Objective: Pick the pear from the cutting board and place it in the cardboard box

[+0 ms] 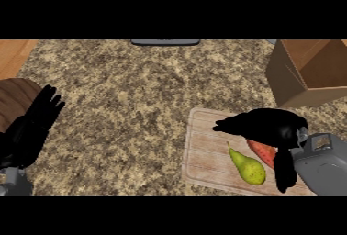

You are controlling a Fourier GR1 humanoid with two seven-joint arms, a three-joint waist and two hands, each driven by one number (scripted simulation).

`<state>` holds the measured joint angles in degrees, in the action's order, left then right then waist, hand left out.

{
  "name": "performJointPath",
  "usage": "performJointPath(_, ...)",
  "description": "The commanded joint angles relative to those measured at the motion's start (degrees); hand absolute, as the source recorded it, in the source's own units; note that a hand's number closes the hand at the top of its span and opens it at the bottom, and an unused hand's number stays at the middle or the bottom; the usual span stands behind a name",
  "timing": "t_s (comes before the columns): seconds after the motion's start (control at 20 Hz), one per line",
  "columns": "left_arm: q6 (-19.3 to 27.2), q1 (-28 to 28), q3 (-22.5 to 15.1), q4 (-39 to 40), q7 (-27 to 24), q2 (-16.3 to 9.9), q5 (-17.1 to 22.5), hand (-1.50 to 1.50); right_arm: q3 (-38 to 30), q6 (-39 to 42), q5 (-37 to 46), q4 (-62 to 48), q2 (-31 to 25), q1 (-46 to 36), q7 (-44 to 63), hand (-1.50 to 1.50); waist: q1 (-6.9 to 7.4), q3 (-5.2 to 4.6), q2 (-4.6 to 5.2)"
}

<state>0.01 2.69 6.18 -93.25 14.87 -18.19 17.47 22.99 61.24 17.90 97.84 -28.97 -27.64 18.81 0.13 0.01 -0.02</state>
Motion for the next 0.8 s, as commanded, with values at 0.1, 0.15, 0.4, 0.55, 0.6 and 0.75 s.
performJointPath(0.1,-0.9,-1.8,-0.1,-1.5,0.1,1.2,-1.3,0.00,0.3,4.9,3.4,0.7,3.1,-2.5,2.0,-1.50,0.11,-0.02,-0.04)
performJointPath(0.15,-0.6,-2.5,-0.1,-3.2,1.2,1.4,-1.6,0.00,1.9,1.9,7.0,1.6,2.3,0.5,-0.6,-1.50,0.12,0.00,-0.03)
performJointPath(0.4,-0.5,0.0,0.7,-1.6,1.0,2.5,-2.2,0.00,3.7,1.4,11.4,-0.3,4.0,2.5,-2.6,-1.50,0.01,0.00,0.02)
performJointPath(0.55,-0.9,-2.7,0.2,-2.8,-0.5,3.5,-4.1,0.00,2.0,3.2,12.8,-2.3,4.1,0.6,-3.7,-1.50,0.17,0.00,0.02)
performJointPath(0.6,-3.8,-3.7,2.1,-0.8,-1.6,2.5,-1.5,0.00,4.3,-1.5,16.5,-4.8,1.7,1.3,-9.3,-1.50,0.32,0.01,0.08)
performJointPath(0.75,-1.4,0.6,2.6,-2.4,3.5,2.1,-2.0,0.00,6.4,-0.9,18.8,-2.8,5.4,4.3,-5.4,-1.50,0.03,0.00,0.02)
